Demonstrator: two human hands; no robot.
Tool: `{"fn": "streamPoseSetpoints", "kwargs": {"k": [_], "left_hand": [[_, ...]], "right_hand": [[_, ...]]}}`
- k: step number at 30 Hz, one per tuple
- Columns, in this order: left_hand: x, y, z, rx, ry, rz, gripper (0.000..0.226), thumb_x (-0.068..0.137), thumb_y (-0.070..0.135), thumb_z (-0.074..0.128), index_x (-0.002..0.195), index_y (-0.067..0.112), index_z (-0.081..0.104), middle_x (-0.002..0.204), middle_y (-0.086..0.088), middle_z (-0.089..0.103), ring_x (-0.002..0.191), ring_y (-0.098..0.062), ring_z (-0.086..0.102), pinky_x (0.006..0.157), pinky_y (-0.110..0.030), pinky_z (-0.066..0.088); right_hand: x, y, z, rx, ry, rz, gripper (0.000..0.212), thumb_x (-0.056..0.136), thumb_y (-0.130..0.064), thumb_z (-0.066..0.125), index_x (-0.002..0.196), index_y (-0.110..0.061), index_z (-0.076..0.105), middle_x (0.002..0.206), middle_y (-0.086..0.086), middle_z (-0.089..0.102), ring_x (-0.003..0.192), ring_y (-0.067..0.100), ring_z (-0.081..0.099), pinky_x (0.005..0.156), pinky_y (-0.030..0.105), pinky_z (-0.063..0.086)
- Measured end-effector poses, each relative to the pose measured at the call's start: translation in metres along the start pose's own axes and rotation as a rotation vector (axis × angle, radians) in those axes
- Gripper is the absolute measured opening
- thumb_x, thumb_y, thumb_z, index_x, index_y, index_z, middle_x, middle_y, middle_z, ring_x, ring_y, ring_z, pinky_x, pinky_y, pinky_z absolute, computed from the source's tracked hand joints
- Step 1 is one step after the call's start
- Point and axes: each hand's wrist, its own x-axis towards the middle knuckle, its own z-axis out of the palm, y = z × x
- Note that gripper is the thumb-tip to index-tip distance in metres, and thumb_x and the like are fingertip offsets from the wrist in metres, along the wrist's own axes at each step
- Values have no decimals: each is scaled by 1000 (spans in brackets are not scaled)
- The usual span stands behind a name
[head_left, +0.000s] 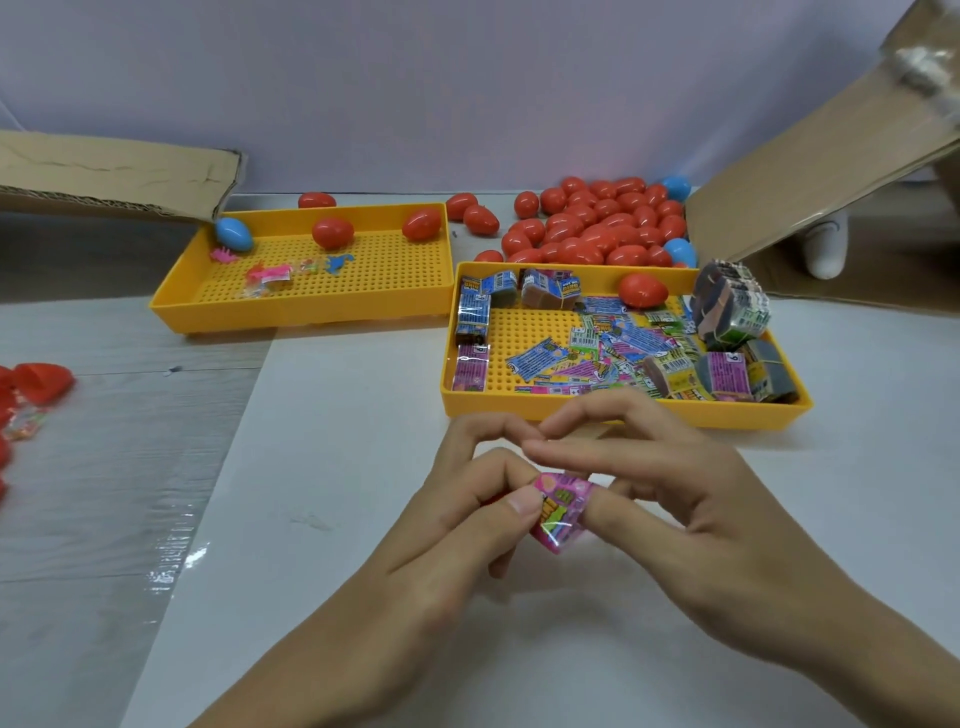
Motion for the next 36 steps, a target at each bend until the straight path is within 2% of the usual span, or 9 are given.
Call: {"fn": "streamPoseSetpoints", "kwargs": {"k": [4, 8, 12, 15, 21, 23, 27, 31, 36], "left_hand": [[-3, 8, 2, 0, -11, 12, 25, 84, 50, 60, 82, 26, 65, 120, 12, 46, 97, -14, 61, 77, -25, 50], [-8, 18, 4, 1, -24, -9, 28, 70, 43, 80, 87, 26, 65, 127, 14, 44, 104, -37, 62, 90, -57, 49], [-5, 20, 1, -79, -12, -26, 24, 66, 36, 80, 81, 25, 66, 120, 10, 50, 89, -15, 61, 69, -29, 51], [-3, 21, 0, -142, -30, -34, 21, 66, 33, 78, 80, 24, 66, 119, 5, 53, 84, -9, 60, 68, -22, 49], [-1, 16, -2, -81, 23, 19, 21, 72, 36, 68, 89, 25, 71, 116, 9, 57, 107, -13, 63, 78, -24, 52], [-2, 16, 0, -12, 61, 74, 21, 76, 37, 63, 93, 28, 72, 113, 10, 60, 107, -12, 63, 79, -21, 51], [-1, 13, 3, 33, 225, 147, 19, 74, 34, 64, 92, 34, 67, 93, -2, 64, 80, -27, 60, 65, -34, 51], [4, 12, 1, 93, 246, 252, 6, 78, 22, 67, 82, 19, 69, 97, 2, 64, 93, -14, 65, 76, -15, 48], [3, 12, 0, 22, 182, 246, 9, 79, 20, 69, 85, 15, 73, 98, -2, 63, 84, -17, 64, 72, -21, 49]], "right_hand": [[-2, -1, 5, -49, 40, -41, 22, 81, -15, 64, 91, -27, 79, 111, -16, 60, 96, 13, 65, 60, 29, 52], [-2, 2, 6, 71, 3, 2, 13, 75, -16, 71, 84, -25, 72, 110, -14, 58, 97, 15, 63, 59, 29, 52], [0, 3, 0, 205, -100, 63, 19, 68, -26, 76, 81, -27, 63, 113, -12, 56, 105, 19, 59, 69, 44, 53], [1, 2, -5, 283, -202, 139, 27, 66, -32, 80, 82, -23, 61, 116, -8, 53, 103, 21, 60, 76, 53, 51], [4, -6, -5, 427, -254, 198, 19, 72, -38, 72, 69, -20, 68, 96, 1, 54, 85, 8, 55, 74, 13, 42], [4, -4, -3, 386, -201, 206, 24, 74, -39, 72, 67, -16, 70, 92, 5, 54, 83, 10, 55, 74, 15, 41], [4, 1, -2, 299, -137, 211, 26, 70, -44, 75, 71, -18, 77, 91, -8, 54, 89, 26, 53, 78, 26, 43], [5, 2, -2, 303, -136, 214, 15, 71, -38, 79, 77, -25, 80, 89, -11, 51, 81, 12, 48, 71, 17, 40], [7, 1, -2, 400, -137, 283, 34, 68, -49, 72, 66, -15, 76, 78, -6, 53, 54, 7, 38, 49, 15, 31]]}}
